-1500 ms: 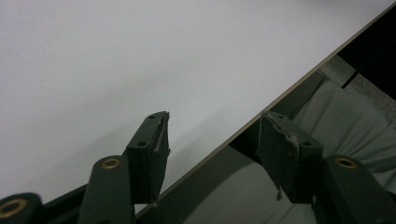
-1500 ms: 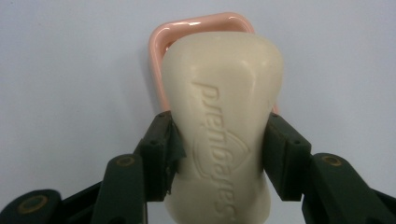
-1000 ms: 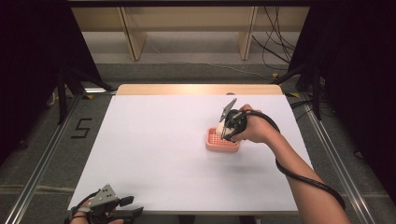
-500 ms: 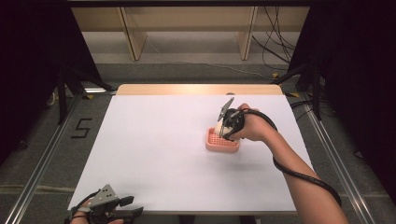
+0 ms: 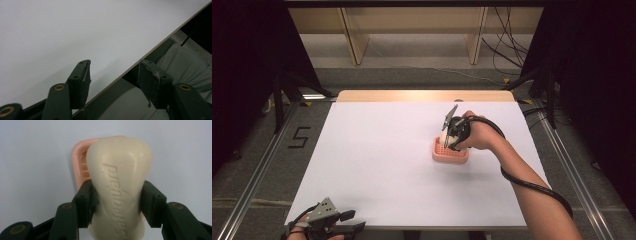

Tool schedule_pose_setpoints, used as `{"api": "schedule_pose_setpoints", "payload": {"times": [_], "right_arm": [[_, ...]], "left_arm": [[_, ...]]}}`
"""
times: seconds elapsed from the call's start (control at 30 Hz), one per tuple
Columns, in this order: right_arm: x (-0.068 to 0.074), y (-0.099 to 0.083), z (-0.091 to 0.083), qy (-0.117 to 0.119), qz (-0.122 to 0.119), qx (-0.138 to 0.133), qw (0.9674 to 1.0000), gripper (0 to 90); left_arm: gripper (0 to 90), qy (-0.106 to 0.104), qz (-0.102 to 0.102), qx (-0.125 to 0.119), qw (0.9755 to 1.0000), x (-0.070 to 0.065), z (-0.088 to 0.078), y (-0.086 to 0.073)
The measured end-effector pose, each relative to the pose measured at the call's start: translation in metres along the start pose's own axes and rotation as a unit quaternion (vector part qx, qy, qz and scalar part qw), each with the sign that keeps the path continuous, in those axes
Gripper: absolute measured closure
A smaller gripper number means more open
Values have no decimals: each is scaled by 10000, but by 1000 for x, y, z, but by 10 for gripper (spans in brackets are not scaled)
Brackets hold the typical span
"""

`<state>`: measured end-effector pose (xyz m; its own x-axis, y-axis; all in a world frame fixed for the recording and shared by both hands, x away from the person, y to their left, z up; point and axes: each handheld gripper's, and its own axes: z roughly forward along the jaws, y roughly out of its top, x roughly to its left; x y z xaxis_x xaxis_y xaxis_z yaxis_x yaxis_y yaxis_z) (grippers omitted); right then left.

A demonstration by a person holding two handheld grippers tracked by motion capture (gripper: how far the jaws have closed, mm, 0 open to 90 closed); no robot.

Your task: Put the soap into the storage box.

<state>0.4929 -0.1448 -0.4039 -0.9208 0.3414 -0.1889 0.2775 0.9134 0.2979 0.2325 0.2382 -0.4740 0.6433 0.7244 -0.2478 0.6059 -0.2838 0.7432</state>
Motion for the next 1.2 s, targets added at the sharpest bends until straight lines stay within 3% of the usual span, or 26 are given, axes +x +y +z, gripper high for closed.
{"api": "schedule_pose_setpoints", "payload": {"times": [0.07, 0.1, 0.13, 0.23, 0.33, 0.53, 0.7, 0.73, 0.77, 0.8, 0.93, 1.1, 1.2], "right_arm": [[-1, 1, 1, 29, -49, 31, 10000, 506], [1, 1, 0, -9, 111, 115, 9999, 506], [-1, 2, 1, 90, 47, 51, 9999, 506], [-2, 3, 2, 47, -79, 64, 9999, 506], [-1, 4, 2, 50, 57, 97, 9999, 506], [-2, 5, 5, 15, -119, 47, 9999, 506], [-3, 6, 7, 5, -107, 47, 9999, 505], [-5, 6, 8, 39, -285, 33, 9996, 505], [-2, 6, 8, 13, -61, 104, 9999, 506], [-2, 6, 9, 1, -25, 102, 9999, 506], [-3, 5, 12, 29, -146, 63, 9999, 506], [-3, 4, 14, 23, -61, 141, 9999, 505], [-5, 4, 16, 58, -211, 110, 9997, 505]], "left_arm": [[426, 3, -1, -2, 10000, 0, 0, 0], [426, 3, -1, -4, 10000, 0, 0, 0], [426, 2, 0, -5, 10000, 0, 0, 0], [426, 3, 23, 21, 10000, 0, 0, 0], [426, -1, 2, 0, 10000, 0, 0, 0], [426, 0, 2, -2, 10000, 0, 0, 0], [426, -3, 7, 2, 10000, 0, 0, 0], [426, 2, 8, 0, 10000, 0, 0, 0], [426, -9, 11, 25, 10000, 0, -1, 0], [426, 1, 10, 0, 10000, 0, 0, 0], [426, 4, 13, 6, 10000, 0, 0, 0], [426, -6, 13, 11, 10000, 0, 0, 0], [426, -5, 12, 4, 10000, 0, 0, 0]]}}
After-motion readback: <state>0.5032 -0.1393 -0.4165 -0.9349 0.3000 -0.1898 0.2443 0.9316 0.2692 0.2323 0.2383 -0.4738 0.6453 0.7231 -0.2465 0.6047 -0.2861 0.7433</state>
